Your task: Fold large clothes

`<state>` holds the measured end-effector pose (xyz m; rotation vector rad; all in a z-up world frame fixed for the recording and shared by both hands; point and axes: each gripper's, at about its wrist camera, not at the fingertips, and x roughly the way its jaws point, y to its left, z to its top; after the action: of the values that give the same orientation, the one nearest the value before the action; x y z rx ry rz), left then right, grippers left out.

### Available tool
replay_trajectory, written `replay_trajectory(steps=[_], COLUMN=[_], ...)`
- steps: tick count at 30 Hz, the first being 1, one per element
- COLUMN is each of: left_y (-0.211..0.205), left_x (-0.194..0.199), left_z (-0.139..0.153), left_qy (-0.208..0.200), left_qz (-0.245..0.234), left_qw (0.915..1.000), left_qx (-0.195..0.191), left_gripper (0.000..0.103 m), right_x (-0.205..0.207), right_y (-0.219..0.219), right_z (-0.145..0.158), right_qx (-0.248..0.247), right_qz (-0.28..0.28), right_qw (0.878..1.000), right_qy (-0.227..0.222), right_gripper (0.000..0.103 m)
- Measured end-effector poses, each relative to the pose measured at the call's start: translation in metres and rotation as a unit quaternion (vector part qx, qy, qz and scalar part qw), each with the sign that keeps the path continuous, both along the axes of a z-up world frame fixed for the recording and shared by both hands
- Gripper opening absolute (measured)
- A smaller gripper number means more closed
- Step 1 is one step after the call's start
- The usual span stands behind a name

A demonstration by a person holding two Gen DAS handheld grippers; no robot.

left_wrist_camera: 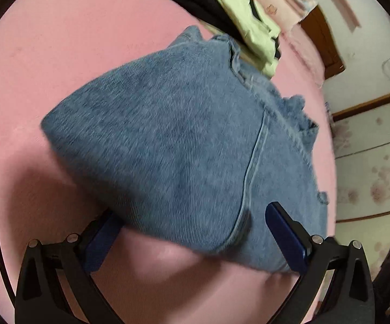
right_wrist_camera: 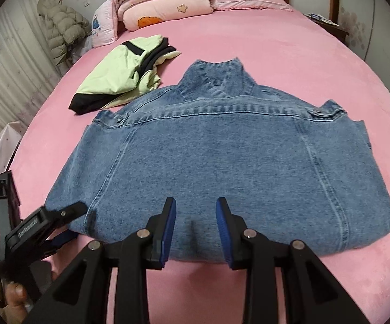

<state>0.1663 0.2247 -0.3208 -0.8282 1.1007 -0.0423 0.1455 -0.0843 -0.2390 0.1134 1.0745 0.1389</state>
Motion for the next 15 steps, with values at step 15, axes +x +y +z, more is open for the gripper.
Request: replay_trajectory(steps=[15], left_y=[0.016], left_x=[0.037], left_z=[-0.006], left_qy=[-0.064], left_qz=[0.073], left_qw=[0.9938], left_qx=[-0.055], left_gripper=[0.071], right_x=[0.004], right_y=[0.015], right_z=[-0.014], right_qx=[-0.024], right_qz=[0.027], right_qw=[0.999], right_qy=[-0.016], right_gripper=[0.030])
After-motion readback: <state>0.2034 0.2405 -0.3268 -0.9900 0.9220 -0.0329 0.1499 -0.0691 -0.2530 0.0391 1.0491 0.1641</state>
